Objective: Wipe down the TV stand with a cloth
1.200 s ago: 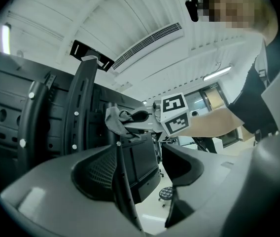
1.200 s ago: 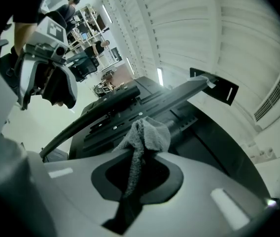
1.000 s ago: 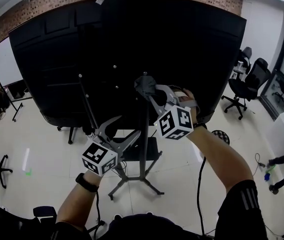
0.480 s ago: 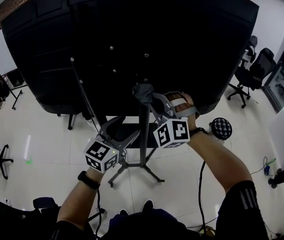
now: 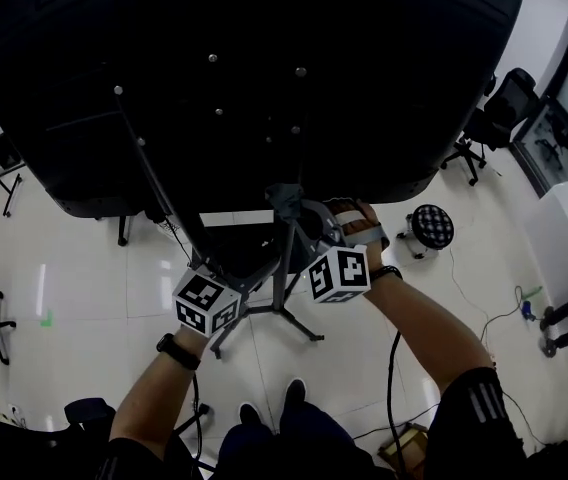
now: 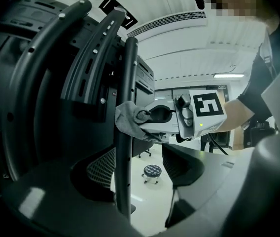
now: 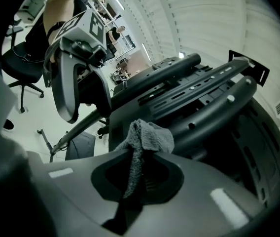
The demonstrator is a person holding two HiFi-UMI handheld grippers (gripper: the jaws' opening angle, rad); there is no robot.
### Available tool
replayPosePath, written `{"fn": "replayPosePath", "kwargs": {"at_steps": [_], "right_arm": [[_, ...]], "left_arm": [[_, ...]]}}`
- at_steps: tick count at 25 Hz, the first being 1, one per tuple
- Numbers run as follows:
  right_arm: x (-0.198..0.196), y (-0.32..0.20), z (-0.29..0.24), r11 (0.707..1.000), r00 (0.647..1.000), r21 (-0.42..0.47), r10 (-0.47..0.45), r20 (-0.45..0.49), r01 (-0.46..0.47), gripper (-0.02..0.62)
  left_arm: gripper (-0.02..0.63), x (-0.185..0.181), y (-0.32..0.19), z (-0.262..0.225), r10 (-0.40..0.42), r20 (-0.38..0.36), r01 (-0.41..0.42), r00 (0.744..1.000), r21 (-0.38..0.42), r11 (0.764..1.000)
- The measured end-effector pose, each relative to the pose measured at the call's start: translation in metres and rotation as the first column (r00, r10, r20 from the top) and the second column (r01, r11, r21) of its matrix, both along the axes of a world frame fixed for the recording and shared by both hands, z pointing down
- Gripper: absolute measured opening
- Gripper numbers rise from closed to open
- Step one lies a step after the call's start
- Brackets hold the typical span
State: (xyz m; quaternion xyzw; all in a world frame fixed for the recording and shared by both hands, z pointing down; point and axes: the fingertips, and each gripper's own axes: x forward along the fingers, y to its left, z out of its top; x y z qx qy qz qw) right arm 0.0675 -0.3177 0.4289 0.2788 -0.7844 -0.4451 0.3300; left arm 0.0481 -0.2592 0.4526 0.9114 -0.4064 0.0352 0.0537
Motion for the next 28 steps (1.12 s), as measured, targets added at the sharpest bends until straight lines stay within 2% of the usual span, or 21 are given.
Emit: {"fn": "replayPosePath", "kwargs": {"at_steps": [10, 22, 28], "right_arm": [[-0.003, 0.001, 0.106, 0.991, 0.998, -0.128, 0.038, -0.047, -0.044, 0.017], [-0.001, -0.001, 0.233, 0.961, 0.994, -0.266, 0.052, -0.093, -0.076, 0.017], [-0.006, 0.003, 0.297, 0.944, 0.991, -0.322, 0.031, -0.132, -0.072, 0.015]], "left_arm": [[0.322, 0.003, -0.013, 0.092, 0.059, 0.053, -0.054, 0.997, -0.097, 0.994], [0.331, 0.001, -0.036, 0.221, 0.064, 0.073, -0.045, 0.995, -0.235, 0.971], [0.336, 0.002, -0.042, 0.281, 0.07, 0.081, -0.044, 0.994, -0.29, 0.956]]}}
